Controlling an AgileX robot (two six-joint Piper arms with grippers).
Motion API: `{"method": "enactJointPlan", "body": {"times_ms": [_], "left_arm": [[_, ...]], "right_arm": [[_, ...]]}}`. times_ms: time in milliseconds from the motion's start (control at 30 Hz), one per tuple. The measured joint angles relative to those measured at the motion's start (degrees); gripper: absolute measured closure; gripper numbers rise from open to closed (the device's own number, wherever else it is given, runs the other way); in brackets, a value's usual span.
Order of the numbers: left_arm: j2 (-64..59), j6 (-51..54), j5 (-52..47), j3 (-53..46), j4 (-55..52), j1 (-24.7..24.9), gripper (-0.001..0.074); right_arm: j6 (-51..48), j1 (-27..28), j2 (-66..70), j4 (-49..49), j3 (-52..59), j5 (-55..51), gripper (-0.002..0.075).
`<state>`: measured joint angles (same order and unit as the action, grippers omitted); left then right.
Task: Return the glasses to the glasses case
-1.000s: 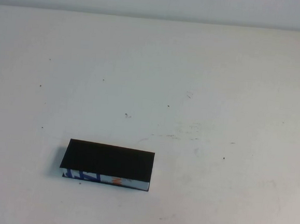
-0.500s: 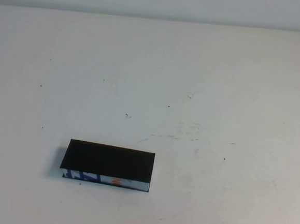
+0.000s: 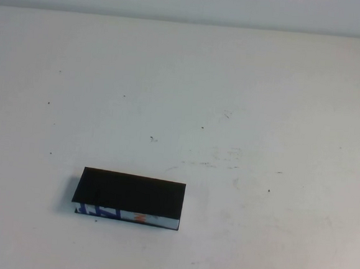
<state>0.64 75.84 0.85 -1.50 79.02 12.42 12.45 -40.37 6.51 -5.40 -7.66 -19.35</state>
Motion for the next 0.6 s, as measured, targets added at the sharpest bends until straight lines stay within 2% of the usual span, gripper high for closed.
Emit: {"method": "enactJointPlan", "body": {"times_ms": [33,233,300,433,600], "left_arm": [[0.0,0.0,0.0,0.0,0.0,0.0,0.0736],[0.0,0.0,0.0,0.0,0.0,0.0,0.0736],[0.0,0.0,0.0,0.0,0.0,0.0,0.0736],[0.0,0.0,0.0,0.0,0.2,0.0,0.0736],[0.0,0.0,0.0,0.0,0.2,0.0,0.0736]], "right_arm": [[0.0,2.3,0.0,-0.51,0.93,1.38,0.0738],[0.0,23.83,-2.67,-0.52,7.82,8.56,0.0738],[0.0,28.85,-4.68,-0.4,8.97,9.64,0.0738],[0.0,33.06,-7.01,0.27,9.16,9.5,0.0738],[0.0,33.8,-6.94,1.13,9.26,6.97,0.0738]]}}
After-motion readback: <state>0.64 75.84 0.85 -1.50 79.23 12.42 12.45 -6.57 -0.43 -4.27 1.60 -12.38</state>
